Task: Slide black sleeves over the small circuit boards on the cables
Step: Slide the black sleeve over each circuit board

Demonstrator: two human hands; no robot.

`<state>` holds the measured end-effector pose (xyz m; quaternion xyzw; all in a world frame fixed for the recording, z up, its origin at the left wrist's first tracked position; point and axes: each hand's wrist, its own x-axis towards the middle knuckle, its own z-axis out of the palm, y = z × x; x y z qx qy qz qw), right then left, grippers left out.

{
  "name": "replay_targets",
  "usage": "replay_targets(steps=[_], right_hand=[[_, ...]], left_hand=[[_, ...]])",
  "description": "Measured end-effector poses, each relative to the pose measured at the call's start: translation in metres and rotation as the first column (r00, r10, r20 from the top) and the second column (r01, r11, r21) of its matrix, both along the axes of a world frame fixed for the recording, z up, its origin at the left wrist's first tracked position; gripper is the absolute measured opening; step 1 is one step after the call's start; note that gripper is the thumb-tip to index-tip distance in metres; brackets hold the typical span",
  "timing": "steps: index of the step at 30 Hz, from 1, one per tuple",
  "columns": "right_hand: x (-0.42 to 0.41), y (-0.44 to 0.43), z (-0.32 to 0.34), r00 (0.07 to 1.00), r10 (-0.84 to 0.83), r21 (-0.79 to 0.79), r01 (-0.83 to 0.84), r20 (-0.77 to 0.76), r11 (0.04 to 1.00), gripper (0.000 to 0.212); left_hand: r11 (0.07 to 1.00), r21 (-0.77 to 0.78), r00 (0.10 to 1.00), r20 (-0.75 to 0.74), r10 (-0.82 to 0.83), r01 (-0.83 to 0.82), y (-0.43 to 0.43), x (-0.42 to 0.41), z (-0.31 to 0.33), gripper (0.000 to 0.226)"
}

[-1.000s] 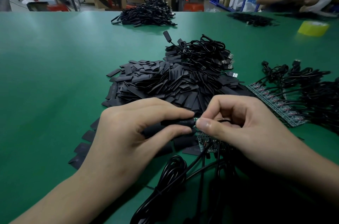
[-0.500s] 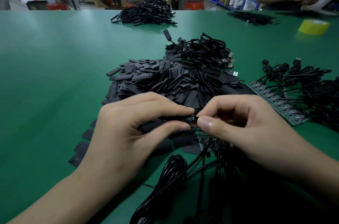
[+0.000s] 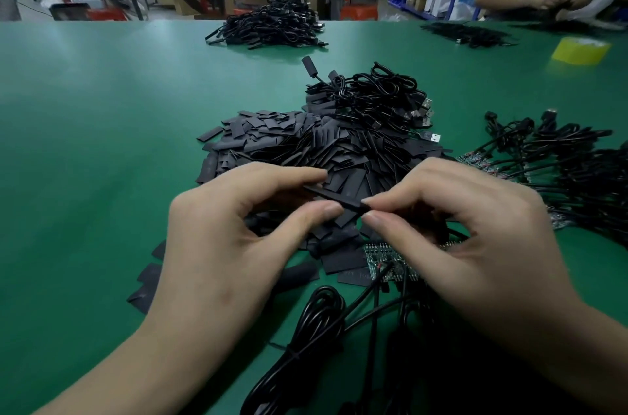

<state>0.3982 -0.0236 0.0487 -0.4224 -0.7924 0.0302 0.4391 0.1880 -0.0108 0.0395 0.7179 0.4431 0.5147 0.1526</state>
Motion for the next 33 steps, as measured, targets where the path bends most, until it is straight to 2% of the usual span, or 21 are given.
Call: replay_targets(steps=[5,9,15,22,24,30,33], right_hand=[[-0.003,-0.001,-0.002,0.998,0.052,-0.038,-0.053,-0.028,0.998,0.005],[-0.003,0.0,-0.002,0.997,0.071,-0.022,-0.072,-0.027,0.997,0.006],[-0.001,-0.002,-0.001,0.989,0.134,-0.08,-0.139,-0.064,0.987,0.011],[0.0,-0.002,0.002,0.992,0.094,-0.124,-0.104,-0.078,0.987,0.009],[0.002,-0.001,0.002,0.995,0.096,-0.148,-0.1,-0.036,0.984,0.007],[0.016,0.012,0.006,0.957,0.058,-0.182,-0.006,0.284,0.983,0.025],[0.021,0.018,0.005,0.951,0.059,-0.189,-0.001,0.303,0.982,0.023]], left_hand=[[0.99,-0.1,0.982,0.172,-0.078,0.096,0.001,0.003,-0.006,0.045],[0.987,-0.04,0.986,0.07,-0.151,0.154,0.002,0.004,-0.004,0.069],[0.992,0.007,0.99,0.07,-0.125,0.125,0.002,0.002,-0.003,0.057],[0.988,0.047,0.988,0.053,-0.147,0.145,0.001,0.003,-0.001,0.053],[0.99,0.046,0.988,0.075,-0.135,0.132,0.002,0.002,-0.001,0.054],[0.995,0.003,0.95,0.297,-0.096,0.1,0.01,-0.005,-0.004,0.057],[0.995,-0.052,0.944,0.322,-0.065,0.086,0.014,-0.009,-0.005,0.063]])
